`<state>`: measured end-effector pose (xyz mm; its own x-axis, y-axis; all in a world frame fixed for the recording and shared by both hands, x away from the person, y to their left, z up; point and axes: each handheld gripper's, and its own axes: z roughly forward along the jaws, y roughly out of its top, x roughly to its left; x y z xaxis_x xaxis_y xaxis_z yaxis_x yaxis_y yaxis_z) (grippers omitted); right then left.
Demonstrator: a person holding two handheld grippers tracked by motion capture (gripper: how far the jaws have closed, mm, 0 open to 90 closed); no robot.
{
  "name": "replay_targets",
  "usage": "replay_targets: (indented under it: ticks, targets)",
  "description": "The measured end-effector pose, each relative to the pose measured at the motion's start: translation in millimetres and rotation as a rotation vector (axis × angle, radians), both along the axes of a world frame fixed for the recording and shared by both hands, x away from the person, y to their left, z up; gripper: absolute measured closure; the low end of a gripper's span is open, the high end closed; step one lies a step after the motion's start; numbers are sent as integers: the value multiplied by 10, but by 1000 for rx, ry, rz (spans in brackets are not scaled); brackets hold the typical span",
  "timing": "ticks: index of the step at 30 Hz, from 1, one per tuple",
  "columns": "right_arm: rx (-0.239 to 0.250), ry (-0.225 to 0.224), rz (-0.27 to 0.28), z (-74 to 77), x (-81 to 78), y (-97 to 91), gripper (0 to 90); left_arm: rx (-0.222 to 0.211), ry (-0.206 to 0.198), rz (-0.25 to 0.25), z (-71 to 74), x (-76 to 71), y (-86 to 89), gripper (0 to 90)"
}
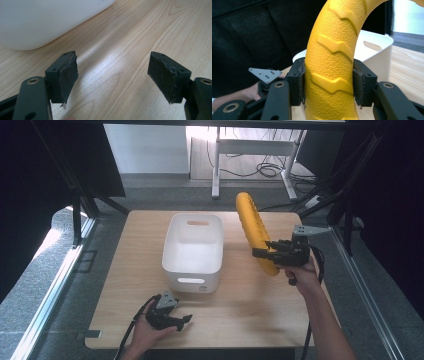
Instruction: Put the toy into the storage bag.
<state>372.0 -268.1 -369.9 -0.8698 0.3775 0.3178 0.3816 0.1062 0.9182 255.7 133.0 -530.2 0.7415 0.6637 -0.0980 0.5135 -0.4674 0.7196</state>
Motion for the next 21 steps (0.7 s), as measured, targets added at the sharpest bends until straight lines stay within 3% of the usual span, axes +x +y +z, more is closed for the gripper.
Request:
replay_targets:
  ticks: [12, 21]
  targets:
    - [28, -54, 29, 203, -88, 184, 517, -4, -1, 5, 0, 0, 0, 241]
    - [32, -65, 42, 238, -67, 321, 517, -3, -1, 5, -1, 3, 10, 241]
